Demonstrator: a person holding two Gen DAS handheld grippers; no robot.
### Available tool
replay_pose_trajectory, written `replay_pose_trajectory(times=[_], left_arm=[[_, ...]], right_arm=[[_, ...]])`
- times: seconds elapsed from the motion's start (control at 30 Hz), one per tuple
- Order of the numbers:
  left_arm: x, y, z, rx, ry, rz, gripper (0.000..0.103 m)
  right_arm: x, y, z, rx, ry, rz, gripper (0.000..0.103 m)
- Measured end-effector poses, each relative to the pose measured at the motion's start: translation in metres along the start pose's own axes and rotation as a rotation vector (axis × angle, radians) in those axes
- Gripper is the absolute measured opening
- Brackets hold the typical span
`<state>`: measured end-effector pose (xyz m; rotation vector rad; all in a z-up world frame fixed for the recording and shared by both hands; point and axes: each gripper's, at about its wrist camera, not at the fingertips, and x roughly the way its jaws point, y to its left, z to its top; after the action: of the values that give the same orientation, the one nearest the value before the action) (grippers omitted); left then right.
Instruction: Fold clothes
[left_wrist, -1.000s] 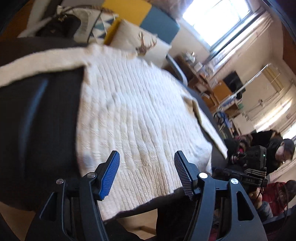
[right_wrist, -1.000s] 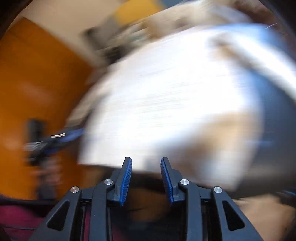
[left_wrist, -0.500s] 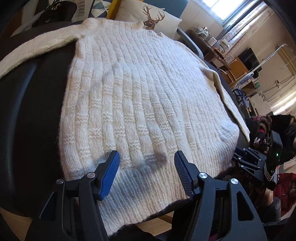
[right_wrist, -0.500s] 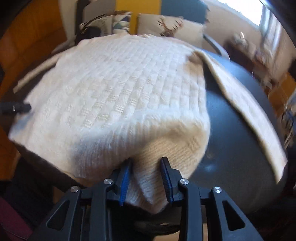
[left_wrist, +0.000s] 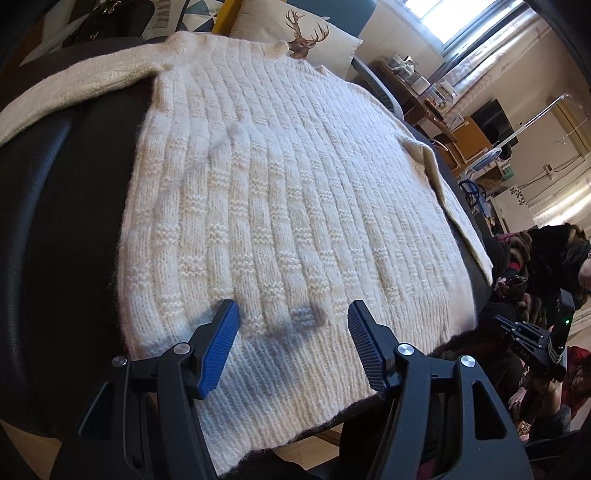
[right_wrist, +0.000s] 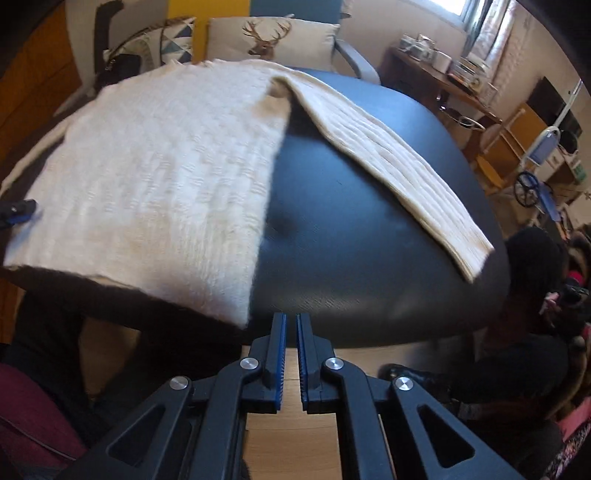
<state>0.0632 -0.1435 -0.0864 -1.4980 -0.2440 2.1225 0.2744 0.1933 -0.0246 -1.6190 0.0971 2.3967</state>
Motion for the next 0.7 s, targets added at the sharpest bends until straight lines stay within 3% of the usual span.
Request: replay_pose_trajectory(times=[0.07, 0.13, 0.2, 0.33, 0.53, 0.7], left_arm=[[-0.001, -0.003, 0.001, 0.012, -0.008, 0.022, 0.065], [-0.004, -0.011, 0.002, 0.052, -0.029, 0.055, 0.065], [-0.006, -0.02, 0.003, 0.099, -0.049, 0.098, 0.065], [0.008, -0.02, -0.001, 0.146, -0.014, 0.201, 0.065], [0.014, -0.025, -0.014, 0.238, -0.031, 0.276, 0.065], [0.014, -0.026, -0.012, 0.215, -0.04, 0.282, 0.065]], right_arm=[[-0.001, -0.012, -0.001, 0.101, -0.027, 0.077, 0.011], [-0.009, -0.009, 0.009, 0.13, -0.09, 0.133, 0.023], [-0.004, 0.014, 0.027, 0.073, -0.106, 0.123, 0.023], [0.022, 0.073, 0.059, -0.085, -0.117, 0.145, 0.023], [0.054, 0.092, 0.062, -0.132, -0.041, 0.069, 0.023], [0.052, 0.096, 0.062, -0.139, -0.052, 0.028, 0.023]])
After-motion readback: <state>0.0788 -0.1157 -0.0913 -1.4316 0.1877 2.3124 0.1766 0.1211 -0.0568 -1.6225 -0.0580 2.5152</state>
